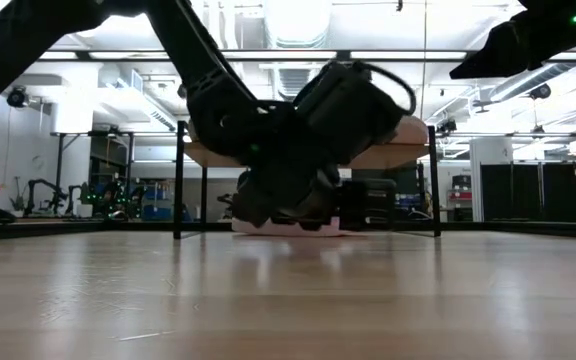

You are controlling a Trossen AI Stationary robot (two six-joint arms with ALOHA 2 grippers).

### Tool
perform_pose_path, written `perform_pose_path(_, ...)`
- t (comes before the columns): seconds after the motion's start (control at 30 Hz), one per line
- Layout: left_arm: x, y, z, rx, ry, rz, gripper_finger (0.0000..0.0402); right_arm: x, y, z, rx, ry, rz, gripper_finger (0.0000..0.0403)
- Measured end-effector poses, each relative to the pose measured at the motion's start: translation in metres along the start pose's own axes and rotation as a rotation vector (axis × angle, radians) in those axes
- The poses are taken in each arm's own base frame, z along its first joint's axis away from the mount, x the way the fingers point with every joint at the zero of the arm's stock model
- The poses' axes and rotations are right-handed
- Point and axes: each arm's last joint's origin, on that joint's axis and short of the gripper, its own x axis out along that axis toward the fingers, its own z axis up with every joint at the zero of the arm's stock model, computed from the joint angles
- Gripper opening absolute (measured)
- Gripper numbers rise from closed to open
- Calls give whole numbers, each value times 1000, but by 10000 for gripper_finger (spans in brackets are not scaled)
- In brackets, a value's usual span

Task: Pick and place slides into the shelf
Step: Put the pink slipper on the shelf

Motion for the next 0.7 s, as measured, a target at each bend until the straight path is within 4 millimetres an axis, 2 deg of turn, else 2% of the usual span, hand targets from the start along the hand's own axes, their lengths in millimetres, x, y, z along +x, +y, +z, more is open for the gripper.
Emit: perform_pose_path(0.7, 59, 4, 19, -113, 20, 53, 203, 0, 0, 0, -11, 0, 0, 182)
